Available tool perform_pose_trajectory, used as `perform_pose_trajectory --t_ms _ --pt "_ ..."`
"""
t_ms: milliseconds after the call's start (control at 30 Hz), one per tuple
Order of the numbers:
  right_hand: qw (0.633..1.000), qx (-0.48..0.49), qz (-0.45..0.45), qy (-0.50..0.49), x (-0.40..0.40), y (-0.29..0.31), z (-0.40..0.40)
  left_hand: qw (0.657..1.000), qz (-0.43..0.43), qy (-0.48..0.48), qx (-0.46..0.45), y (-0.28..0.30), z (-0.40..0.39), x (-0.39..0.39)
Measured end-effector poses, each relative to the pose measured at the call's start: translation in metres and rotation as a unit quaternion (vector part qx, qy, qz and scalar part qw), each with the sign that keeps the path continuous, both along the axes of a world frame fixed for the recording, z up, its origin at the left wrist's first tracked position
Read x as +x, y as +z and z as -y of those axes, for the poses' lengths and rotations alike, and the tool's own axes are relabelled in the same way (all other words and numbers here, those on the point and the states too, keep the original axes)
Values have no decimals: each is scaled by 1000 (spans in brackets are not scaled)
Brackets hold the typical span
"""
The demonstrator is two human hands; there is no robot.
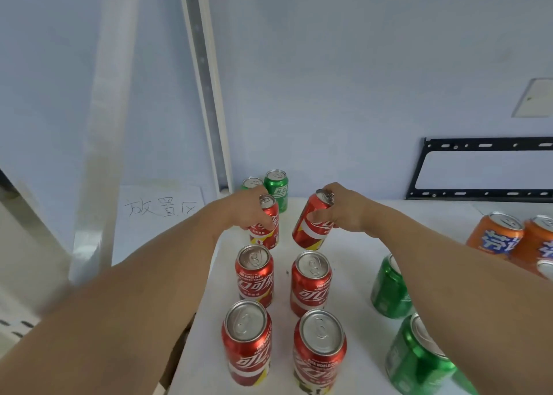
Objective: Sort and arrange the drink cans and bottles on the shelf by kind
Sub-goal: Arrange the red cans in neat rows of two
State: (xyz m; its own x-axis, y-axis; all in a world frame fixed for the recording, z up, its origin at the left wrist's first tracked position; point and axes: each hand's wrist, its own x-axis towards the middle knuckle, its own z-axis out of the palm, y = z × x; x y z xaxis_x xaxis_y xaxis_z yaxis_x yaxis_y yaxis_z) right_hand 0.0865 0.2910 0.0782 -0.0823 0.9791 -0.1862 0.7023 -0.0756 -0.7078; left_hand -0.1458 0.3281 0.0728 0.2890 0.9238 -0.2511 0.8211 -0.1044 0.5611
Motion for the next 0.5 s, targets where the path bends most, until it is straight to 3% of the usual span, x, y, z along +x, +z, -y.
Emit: perform_pose_trajectory --t_ms 500 --pt "1000 -18 20 0 -11 -8 8 1000 6 5 21 -26 0 -6"
